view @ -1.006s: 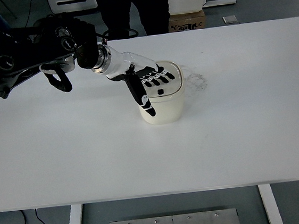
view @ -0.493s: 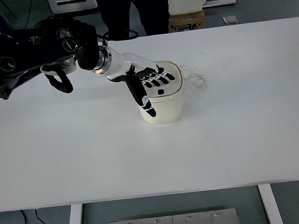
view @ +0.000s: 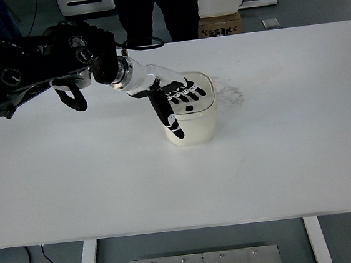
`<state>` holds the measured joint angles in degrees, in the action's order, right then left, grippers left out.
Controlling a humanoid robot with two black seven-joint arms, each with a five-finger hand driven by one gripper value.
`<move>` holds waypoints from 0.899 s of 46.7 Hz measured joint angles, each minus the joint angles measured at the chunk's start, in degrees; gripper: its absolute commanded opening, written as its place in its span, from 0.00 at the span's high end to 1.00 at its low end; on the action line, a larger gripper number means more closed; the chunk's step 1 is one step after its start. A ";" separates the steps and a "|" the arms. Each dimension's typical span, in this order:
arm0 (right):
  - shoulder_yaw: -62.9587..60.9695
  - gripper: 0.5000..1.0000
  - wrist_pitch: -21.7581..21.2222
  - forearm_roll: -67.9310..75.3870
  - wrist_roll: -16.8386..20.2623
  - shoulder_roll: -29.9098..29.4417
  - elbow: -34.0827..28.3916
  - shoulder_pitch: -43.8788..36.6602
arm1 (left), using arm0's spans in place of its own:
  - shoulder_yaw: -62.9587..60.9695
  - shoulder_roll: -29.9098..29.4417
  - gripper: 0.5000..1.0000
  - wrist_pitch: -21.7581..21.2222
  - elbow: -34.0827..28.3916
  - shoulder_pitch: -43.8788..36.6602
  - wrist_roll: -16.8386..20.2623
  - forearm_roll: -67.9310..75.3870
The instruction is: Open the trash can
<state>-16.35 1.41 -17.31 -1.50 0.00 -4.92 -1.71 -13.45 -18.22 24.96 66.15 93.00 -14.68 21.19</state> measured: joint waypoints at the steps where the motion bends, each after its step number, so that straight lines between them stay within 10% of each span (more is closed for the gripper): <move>1: 0.00 0.02 0.00 0.00 0.00 0.00 0.00 0.01 | 0.00 0.00 0.00 0.00 -0.01 -0.01 0.00 0.00; 42: 0.00 0.02 0.00 0.01 -0.01 0.00 0.00 0.02 | 5.73 -1.28 0.00 -0.05 -9.55 0.53 0.29 -3.22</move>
<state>-16.35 1.41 -17.30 -1.50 0.00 -4.92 -1.69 -7.73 -19.51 24.91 56.60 93.53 -14.39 17.97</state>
